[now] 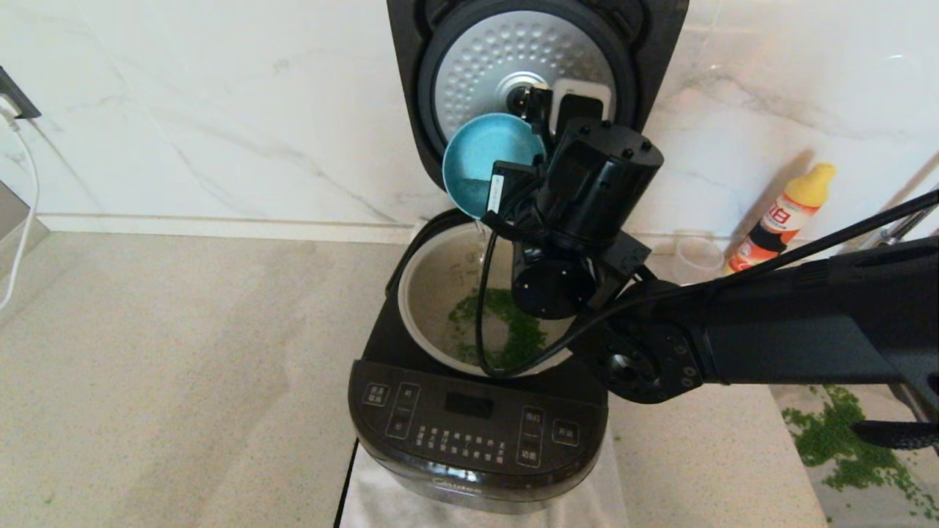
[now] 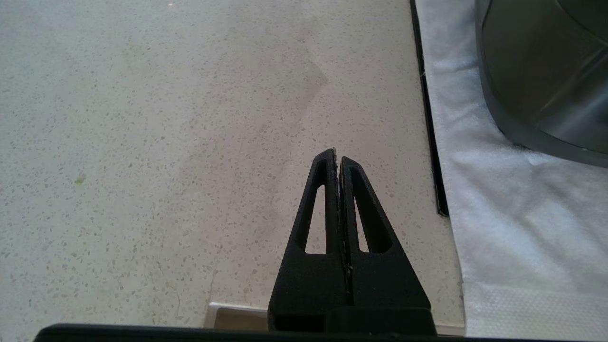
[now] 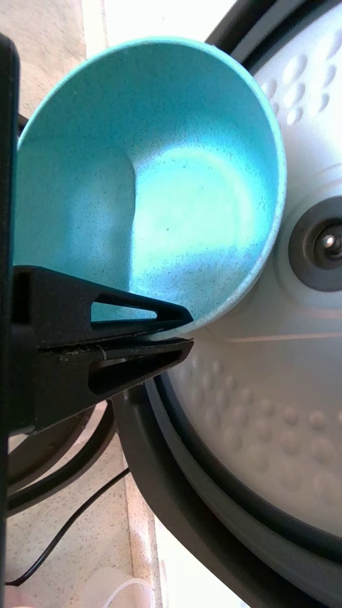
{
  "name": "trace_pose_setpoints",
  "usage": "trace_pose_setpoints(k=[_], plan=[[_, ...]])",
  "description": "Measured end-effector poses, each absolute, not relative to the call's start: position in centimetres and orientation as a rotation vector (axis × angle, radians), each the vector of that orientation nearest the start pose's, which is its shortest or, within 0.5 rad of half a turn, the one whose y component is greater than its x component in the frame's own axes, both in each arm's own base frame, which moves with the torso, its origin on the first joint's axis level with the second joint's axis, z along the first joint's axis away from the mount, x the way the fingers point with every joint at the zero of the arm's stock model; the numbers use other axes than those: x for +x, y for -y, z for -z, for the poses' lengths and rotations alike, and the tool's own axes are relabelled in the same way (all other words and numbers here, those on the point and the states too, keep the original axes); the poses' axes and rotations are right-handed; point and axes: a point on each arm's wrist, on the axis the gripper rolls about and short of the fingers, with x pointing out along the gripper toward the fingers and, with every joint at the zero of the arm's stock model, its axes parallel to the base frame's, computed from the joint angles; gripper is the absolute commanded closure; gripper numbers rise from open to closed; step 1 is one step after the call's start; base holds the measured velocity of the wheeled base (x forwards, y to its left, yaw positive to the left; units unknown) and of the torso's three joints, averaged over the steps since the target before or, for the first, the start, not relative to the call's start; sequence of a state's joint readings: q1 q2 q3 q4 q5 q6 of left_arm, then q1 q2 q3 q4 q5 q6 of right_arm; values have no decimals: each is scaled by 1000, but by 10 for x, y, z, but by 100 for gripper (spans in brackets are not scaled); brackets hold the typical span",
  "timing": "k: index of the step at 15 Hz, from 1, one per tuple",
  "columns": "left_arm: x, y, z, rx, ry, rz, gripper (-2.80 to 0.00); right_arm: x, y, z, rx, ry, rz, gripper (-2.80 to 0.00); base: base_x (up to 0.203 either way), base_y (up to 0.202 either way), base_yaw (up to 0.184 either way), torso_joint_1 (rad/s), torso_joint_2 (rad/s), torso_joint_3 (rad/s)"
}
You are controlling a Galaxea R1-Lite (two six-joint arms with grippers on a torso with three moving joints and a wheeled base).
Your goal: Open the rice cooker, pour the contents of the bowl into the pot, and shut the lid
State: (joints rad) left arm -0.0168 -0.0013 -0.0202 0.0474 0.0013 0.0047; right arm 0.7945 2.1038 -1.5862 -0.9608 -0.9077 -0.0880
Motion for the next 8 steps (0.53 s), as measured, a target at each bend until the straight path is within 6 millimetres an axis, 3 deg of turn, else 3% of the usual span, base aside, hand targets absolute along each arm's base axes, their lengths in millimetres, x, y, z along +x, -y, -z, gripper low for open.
trace_pose_setpoints(k=[8], plan=[[-24,0,-76,4,-26,16,0,310,-287,-256,248,297,135,0,0,0,0,0,0,0]])
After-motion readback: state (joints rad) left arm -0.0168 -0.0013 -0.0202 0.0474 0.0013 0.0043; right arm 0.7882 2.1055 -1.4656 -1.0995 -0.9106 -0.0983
